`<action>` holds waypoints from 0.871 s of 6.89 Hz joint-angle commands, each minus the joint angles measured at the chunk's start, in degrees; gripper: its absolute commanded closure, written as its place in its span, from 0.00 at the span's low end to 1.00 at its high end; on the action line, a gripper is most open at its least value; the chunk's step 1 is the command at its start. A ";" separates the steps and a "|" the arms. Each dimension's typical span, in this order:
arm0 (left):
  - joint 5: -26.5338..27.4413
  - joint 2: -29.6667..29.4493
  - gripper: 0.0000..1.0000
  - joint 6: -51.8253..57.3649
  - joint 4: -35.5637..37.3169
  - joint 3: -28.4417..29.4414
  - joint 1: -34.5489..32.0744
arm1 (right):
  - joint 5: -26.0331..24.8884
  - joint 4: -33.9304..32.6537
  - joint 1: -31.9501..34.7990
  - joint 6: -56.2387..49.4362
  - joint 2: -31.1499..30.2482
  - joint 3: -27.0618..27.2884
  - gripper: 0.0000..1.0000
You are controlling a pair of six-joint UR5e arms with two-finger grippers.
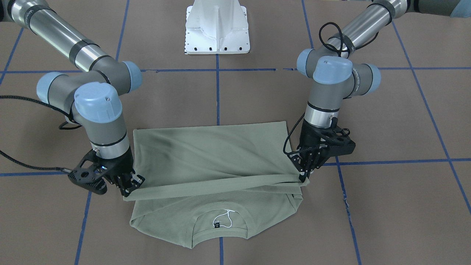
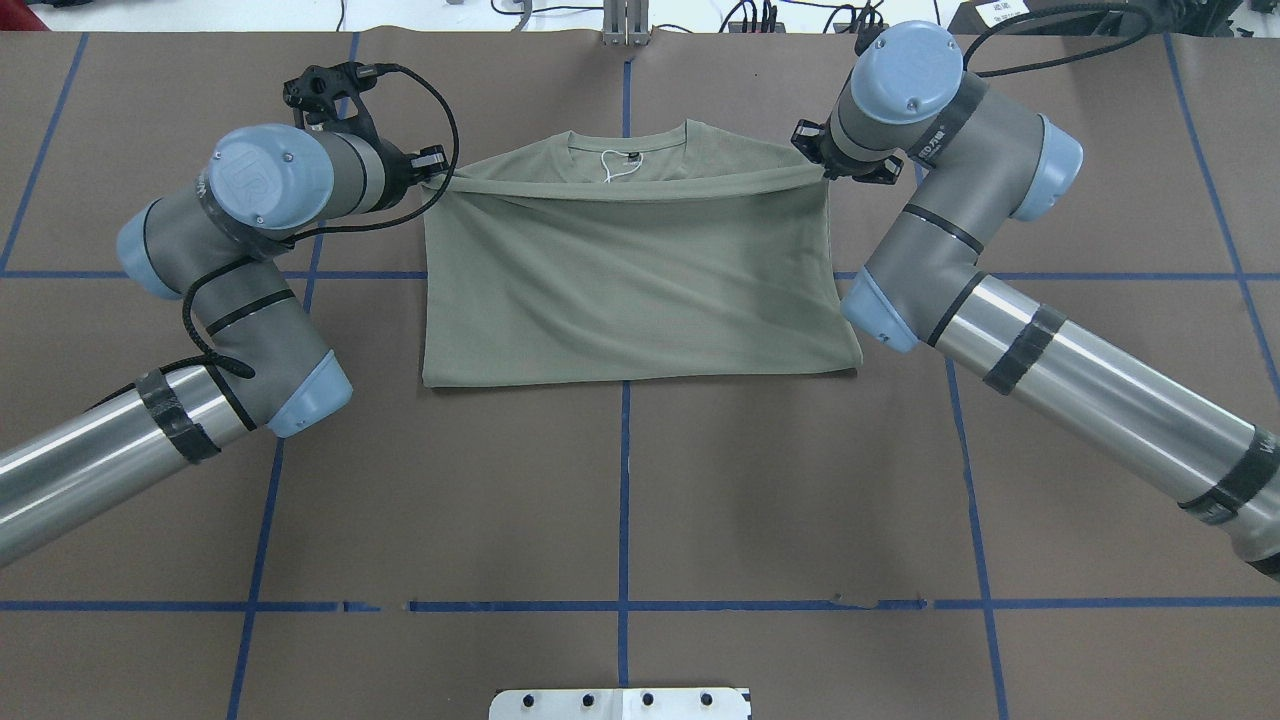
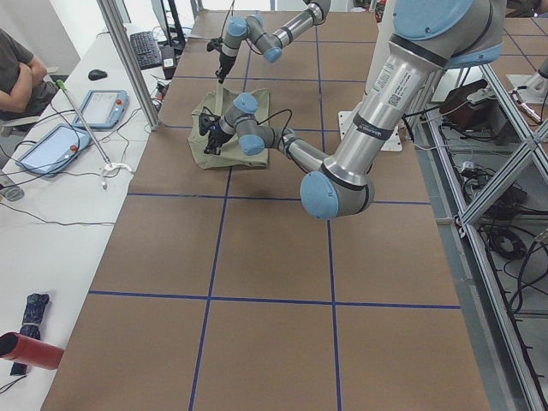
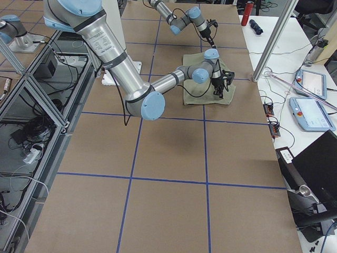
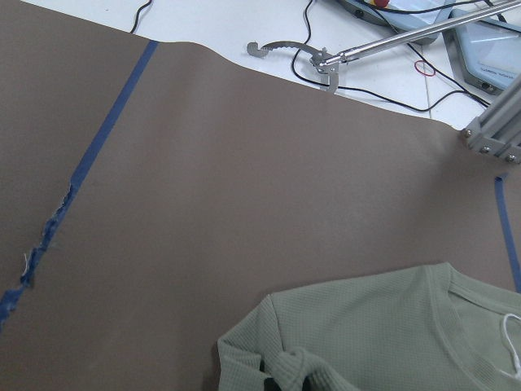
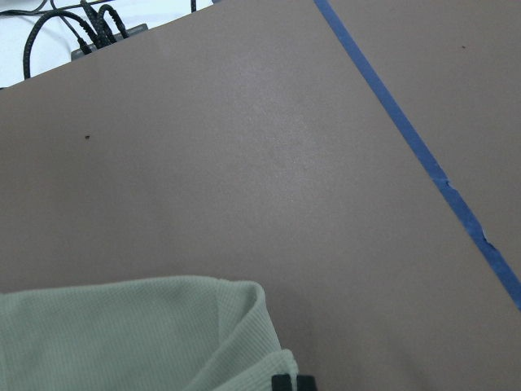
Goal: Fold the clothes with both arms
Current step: 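Lay the hem at the collar edge and open both grippers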
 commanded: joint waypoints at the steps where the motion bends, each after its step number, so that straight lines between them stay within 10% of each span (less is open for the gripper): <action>1: 2.20 -2.61 1.00 0.08 -5.66 7.87 -0.12 | 0.01 3.92 1.21 -0.24 4.85 -9.85 1.00; 6: 4.04 -4.20 0.76 0.35 -5.76 10.27 0.15 | -0.34 7.88 1.75 -0.33 6.26 -14.10 1.00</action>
